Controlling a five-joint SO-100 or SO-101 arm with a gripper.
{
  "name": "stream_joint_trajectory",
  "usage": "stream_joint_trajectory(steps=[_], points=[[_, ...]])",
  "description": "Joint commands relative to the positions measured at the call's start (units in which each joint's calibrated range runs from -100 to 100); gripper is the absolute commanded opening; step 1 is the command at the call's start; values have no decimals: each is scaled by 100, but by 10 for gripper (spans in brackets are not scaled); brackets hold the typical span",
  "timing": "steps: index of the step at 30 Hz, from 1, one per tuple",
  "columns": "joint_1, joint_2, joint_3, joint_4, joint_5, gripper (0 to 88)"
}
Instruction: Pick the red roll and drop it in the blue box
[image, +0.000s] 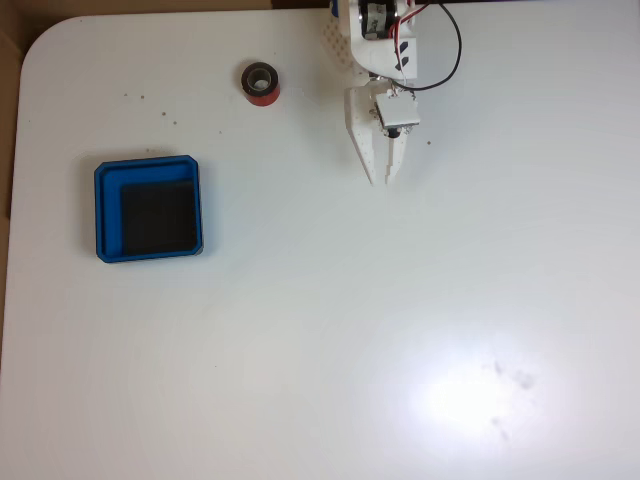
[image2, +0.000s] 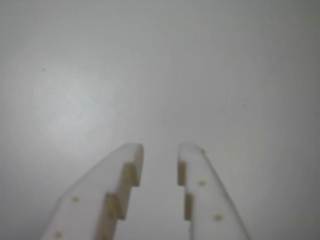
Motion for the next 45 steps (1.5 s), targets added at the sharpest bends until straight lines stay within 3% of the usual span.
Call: stream_joint_trajectory(steps=[1, 20, 29, 36, 45], points=[[107, 7, 90, -74, 28, 6], [4709, 7, 90, -74, 28, 6], [6497, 7, 81, -91, 28, 6], [6800, 450, -369, -83, 28, 6], [6820, 2582, -2246, -66, 10, 6]])
